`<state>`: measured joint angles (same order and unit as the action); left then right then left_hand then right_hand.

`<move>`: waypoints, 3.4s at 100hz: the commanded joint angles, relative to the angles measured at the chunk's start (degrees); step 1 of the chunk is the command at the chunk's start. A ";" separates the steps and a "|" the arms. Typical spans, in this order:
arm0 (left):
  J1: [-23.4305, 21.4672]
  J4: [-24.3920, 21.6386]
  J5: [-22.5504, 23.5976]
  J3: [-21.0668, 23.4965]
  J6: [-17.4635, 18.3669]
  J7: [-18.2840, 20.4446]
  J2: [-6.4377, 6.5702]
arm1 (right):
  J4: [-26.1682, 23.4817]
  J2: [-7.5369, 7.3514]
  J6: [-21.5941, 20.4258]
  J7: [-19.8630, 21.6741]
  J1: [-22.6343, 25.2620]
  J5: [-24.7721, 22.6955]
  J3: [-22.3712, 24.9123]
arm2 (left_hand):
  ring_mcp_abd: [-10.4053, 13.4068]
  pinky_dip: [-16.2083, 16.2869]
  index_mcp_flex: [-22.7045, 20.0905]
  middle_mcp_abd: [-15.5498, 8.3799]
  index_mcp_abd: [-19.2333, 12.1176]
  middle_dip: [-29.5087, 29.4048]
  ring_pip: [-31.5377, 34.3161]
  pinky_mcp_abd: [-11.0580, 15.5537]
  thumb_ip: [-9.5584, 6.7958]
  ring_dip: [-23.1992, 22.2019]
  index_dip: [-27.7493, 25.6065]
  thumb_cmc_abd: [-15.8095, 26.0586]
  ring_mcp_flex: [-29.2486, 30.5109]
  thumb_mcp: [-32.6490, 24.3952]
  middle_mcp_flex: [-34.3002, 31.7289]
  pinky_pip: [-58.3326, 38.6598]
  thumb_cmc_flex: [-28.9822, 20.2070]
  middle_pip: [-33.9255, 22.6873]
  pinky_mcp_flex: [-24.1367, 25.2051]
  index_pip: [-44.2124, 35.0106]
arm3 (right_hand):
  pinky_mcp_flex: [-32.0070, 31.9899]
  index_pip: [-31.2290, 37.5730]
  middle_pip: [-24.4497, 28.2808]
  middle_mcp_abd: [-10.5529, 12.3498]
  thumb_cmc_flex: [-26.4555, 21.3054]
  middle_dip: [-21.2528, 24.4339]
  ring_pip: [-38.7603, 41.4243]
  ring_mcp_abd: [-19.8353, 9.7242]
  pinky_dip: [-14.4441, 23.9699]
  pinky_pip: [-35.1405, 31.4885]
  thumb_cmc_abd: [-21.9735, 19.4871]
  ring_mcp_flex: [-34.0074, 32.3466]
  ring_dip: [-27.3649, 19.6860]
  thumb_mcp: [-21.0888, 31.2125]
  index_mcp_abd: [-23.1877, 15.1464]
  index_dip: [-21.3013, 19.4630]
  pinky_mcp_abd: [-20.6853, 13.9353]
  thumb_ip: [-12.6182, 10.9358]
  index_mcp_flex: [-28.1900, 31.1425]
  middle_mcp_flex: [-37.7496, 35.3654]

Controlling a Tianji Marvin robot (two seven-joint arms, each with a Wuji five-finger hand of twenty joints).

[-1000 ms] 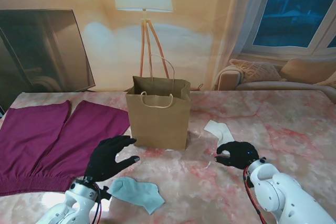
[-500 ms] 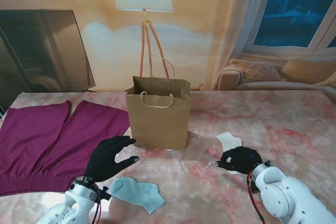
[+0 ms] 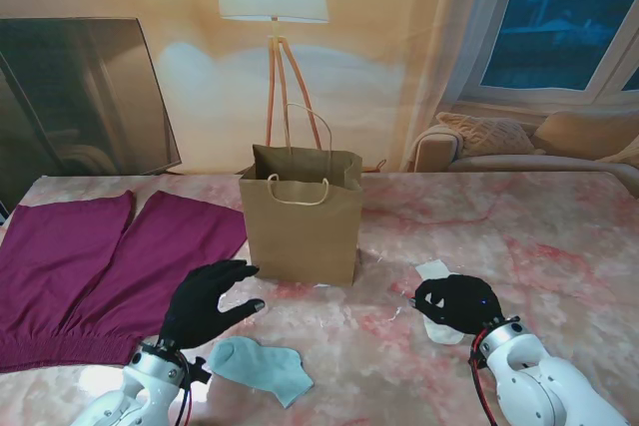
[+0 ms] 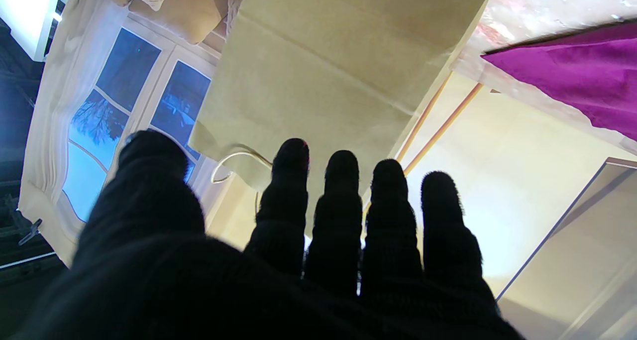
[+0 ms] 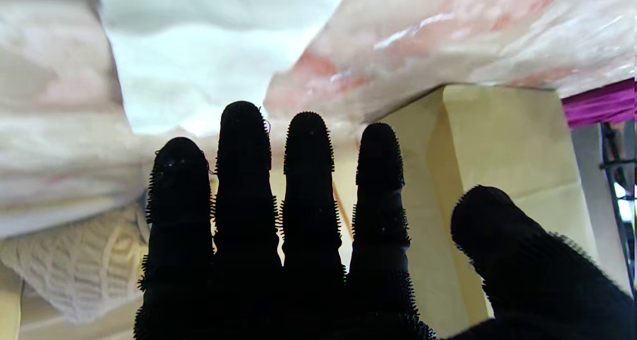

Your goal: Fold the socks and the shorts into the kraft paper bag

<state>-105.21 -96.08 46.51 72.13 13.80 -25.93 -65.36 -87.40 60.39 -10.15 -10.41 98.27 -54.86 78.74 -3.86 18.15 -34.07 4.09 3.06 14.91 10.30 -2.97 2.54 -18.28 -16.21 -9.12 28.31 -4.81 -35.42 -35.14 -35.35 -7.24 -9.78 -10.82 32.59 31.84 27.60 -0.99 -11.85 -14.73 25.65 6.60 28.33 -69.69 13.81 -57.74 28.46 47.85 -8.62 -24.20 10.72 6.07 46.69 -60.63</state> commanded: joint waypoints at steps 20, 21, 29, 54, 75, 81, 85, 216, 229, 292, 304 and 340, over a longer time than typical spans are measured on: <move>-0.96 -0.60 0.26 0.03 0.11 -0.64 -0.11 | 4.80 0.78 8.22 -1.16 -7.83 -4.25 -6.02 | 0.50 -0.11 -0.61 0.77 -1.07 0.25 -0.73 0.64 -3.69 0.07 -0.72 2.27 -1.22 1.27 2.30 0.47 0.04 0.89 0.65 -0.94 | -5.77 9.42 0.94 3.58 -16.24 -1.49 -4.99 -3.78 3.02 9.40 8.83 6.50 -0.33 11.70 -3.38 7.07 -1.61 6.36 -9.25 7.90; -1.00 -0.64 0.27 0.07 0.12 -0.64 -0.11 | 5.02 0.77 8.54 -1.08 -8.13 -4.28 -6.26 | 0.49 -0.11 -0.60 0.81 -1.07 0.25 -0.73 0.62 -3.69 0.08 -0.72 2.26 -1.24 1.26 2.31 0.49 0.01 0.90 0.69 -0.94 | -5.85 9.66 0.95 3.64 -17.33 -1.52 -5.29 -3.94 2.92 9.77 8.98 6.82 -0.52 11.87 -3.42 7.23 -1.75 6.66 -9.54 8.24; -1.33 -0.97 0.35 0.44 0.25 -0.65 -0.11 | 6.85 0.75 10.57 -0.37 -10.29 -3.96 -8.07 | 0.53 -0.11 -0.60 0.76 -1.11 0.26 -0.73 0.63 -3.69 0.08 -0.72 2.32 -1.21 1.28 2.27 0.48 0.01 0.88 0.65 -0.94 | -6.87 9.88 0.55 3.71 -21.92 -1.51 -7.26 -4.63 2.49 11.56 9.10 9.28 -1.77 12.82 -3.06 7.67 -1.91 7.00 -10.49 10.98; -1.81 -1.41 0.20 1.07 0.23 -0.24 -0.09 | 12.89 0.86 15.29 -1.24 -16.36 -3.74 -13.89 | 0.48 -0.15 -0.60 0.75 -1.08 0.25 -0.78 0.62 -3.69 0.09 -0.73 2.34 -1.30 1.36 2.35 0.58 -0.02 0.93 0.79 -0.92 | -9.44 5.68 -1.68 4.81 -31.48 -0.83 -11.51 -7.52 0.57 17.14 7.38 14.60 -7.24 16.11 -1.66 3.94 -3.22 0.56 -11.39 16.72; -1.87 -1.42 0.19 1.08 0.26 -0.16 -0.08 | 15.91 1.01 18.58 -1.36 -19.88 -3.41 -17.33 | 0.49 -0.19 -0.60 0.70 -1.12 0.24 -0.83 0.64 -3.70 0.11 -0.75 2.29 -1.27 1.41 2.34 0.63 -0.12 0.93 0.70 -0.91 | -11.31 4.36 -3.71 4.99 -34.44 -0.12 -13.64 -9.01 -0.63 19.26 11.73 19.28 -10.25 19.82 -0.11 4.54 -3.51 -0.06 -16.57 21.96; -1.86 -1.48 0.20 1.13 0.25 -0.09 -0.07 | 16.31 0.97 19.80 -0.72 -20.67 -3.50 -18.15 | 0.50 -0.19 -0.64 0.64 -1.11 0.25 -0.82 0.59 -3.70 0.11 -0.76 2.23 -1.22 1.41 2.30 0.65 -0.15 0.91 0.69 -0.93 | -11.81 3.80 -4.07 4.78 -31.78 0.01 -13.64 -9.09 -0.43 19.14 13.88 20.57 -10.73 20.65 0.31 5.30 -3.82 0.13 -18.37 23.41; -1.85 -1.51 0.21 1.14 0.25 -0.08 -0.07 | 16.46 0.91 20.61 0.02 -21.09 -3.63 -18.62 | 0.51 -0.19 -0.64 0.70 -1.14 0.25 -0.83 0.57 -3.70 0.12 -0.77 2.21 -1.26 1.40 2.28 0.64 -0.19 0.91 0.68 -0.93 | -12.04 3.42 -4.27 4.60 -29.64 0.11 -13.55 -8.98 -0.26 19.05 15.33 21.09 -10.93 21.28 0.72 5.83 -3.89 0.36 -19.51 24.12; -1.66 -1.02 -0.35 1.08 0.32 -0.28 -0.19 | 29.23 1.06 27.80 1.00 -30.50 -0.33 -30.82 | 0.72 -0.34 -1.26 0.56 -1.47 0.24 -0.85 0.61 -3.69 0.11 -0.91 2.40 -1.13 1.45 2.24 0.97 -0.30 0.88 0.70 -1.30 | -5.83 26.64 29.35 10.57 -19.36 -40.65 24.37 -7.06 12.50 -0.79 41.51 14.94 24.52 20.08 -19.21 -6.13 -2.37 14.43 4.53 12.54; -1.45 -0.81 -0.42 0.84 0.36 -0.55 -0.25 | 28.36 0.67 25.91 0.50 -29.18 -1.62 -29.01 | 0.76 -0.22 -0.74 0.36 -1.16 0.24 -0.83 0.56 -3.68 0.11 -0.78 2.47 -1.07 1.41 2.11 0.70 -0.34 0.85 0.34 -1.01 | -9.91 24.70 12.28 6.41 -18.04 -22.62 8.15 -5.92 12.80 4.11 39.56 22.85 12.37 19.75 -18.66 -8.84 -3.40 14.38 4.51 21.59; -1.23 -0.43 -0.75 0.59 0.33 -0.62 -0.30 | 18.89 1.27 19.67 -11.27 -23.25 -7.44 -17.89 | 0.78 -0.28 -0.94 0.42 -1.24 0.16 -0.85 0.47 -3.66 0.23 -0.72 2.61 -1.18 1.35 2.18 0.84 -0.42 0.86 0.66 -1.06 | 9.24 25.51 13.69 5.66 -20.69 -12.47 12.88 -5.61 6.97 -5.57 34.22 -9.77 10.45 21.49 -18.54 -2.93 -1.08 11.91 4.78 -8.22; -1.17 -0.38 -0.81 0.62 0.42 -0.65 -0.32 | 16.57 1.29 19.33 -12.23 -22.29 -8.66 -16.28 | 0.74 -0.30 -0.99 0.45 -1.23 0.17 -0.82 0.47 -3.65 0.22 -0.73 2.62 -1.11 1.36 2.14 0.88 -0.41 0.84 0.64 -1.09 | 8.69 25.52 14.77 5.57 -20.47 -14.62 14.66 -5.42 6.60 -5.15 32.94 -8.77 12.19 21.10 -18.87 -1.66 -1.34 11.81 4.81 -7.37; -1.07 -0.32 -0.90 0.79 0.71 -0.38 -0.29 | 6.46 -0.45 14.48 -6.08 -15.38 -16.17 -10.84 | 0.66 -0.35 -0.95 0.54 -1.20 0.17 -0.86 0.44 -3.65 0.23 -0.74 2.78 -1.25 1.41 2.20 1.02 -0.41 0.89 0.74 -1.08 | 8.07 25.36 18.33 4.87 -19.61 -18.45 21.02 -4.59 7.47 -6.00 32.17 -7.67 16.15 20.78 -17.20 -0.10 -0.69 11.88 5.51 -7.13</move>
<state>-106.31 -96.35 45.88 72.93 14.23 -26.50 -65.49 -80.91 60.44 5.11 -15.44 81.36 -70.57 68.36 -3.86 18.15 -34.23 4.09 2.91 14.91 10.30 -2.97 2.54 -18.28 -16.68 -8.21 28.30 -4.83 -35.42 -34.73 -35.37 -7.23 -9.38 -10.96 41.21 55.70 44.30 4.05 -31.47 -32.38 44.36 1.75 35.71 -73.01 47.07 -65.93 42.80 68.70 -26.22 -24.28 9.20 17.58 49.77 -67.35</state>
